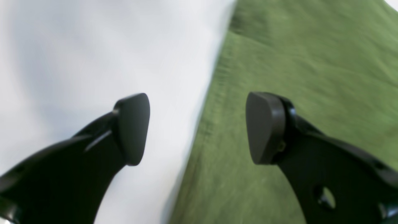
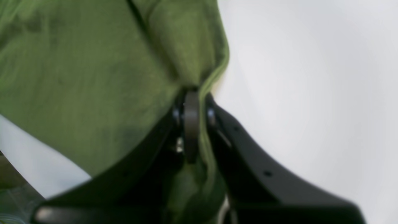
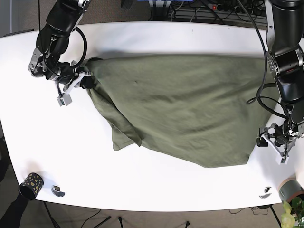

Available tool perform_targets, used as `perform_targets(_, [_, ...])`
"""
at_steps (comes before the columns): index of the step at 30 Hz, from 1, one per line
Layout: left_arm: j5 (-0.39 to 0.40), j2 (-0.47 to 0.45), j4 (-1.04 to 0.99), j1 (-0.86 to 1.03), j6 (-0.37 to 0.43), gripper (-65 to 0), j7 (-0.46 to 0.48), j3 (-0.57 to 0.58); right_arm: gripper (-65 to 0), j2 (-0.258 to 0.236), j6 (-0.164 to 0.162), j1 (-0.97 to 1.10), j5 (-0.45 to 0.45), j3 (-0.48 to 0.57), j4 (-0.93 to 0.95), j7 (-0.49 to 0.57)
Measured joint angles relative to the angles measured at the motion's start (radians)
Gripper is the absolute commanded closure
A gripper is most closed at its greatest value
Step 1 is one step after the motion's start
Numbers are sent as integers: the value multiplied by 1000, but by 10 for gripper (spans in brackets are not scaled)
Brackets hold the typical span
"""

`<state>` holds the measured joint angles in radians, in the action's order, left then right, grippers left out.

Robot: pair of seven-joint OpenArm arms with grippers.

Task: Fold the T-shirt properly
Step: 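Lower the left gripper onto the T-shirt's edge and grasp it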

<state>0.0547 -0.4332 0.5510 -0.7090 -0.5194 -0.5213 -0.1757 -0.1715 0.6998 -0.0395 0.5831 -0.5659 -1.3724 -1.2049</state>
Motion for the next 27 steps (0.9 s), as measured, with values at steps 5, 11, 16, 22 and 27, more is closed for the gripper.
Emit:
perform_targets(5, [9, 14, -127, -33, 8, -446, 102, 71, -19, 0, 0, 0, -1, 0, 0, 0])
perform_targets(11, [9, 11, -160, -37, 50, -446, 135, 116, -19, 0, 0, 0, -3, 0, 0, 0])
perform_targets(16, [10, 11, -161, -26, 58, -446, 142, 119, -19, 0, 0, 0, -2, 0, 0, 0])
perform_targets(22, [28, 11, -159, 33, 55, -446, 177, 117, -19, -3, 0, 1, -2, 0, 0, 0])
perform_targets(27, [21, 34, -154, 33, 47, -446, 180, 113, -19, -4, 0, 2, -2, 0, 0, 0])
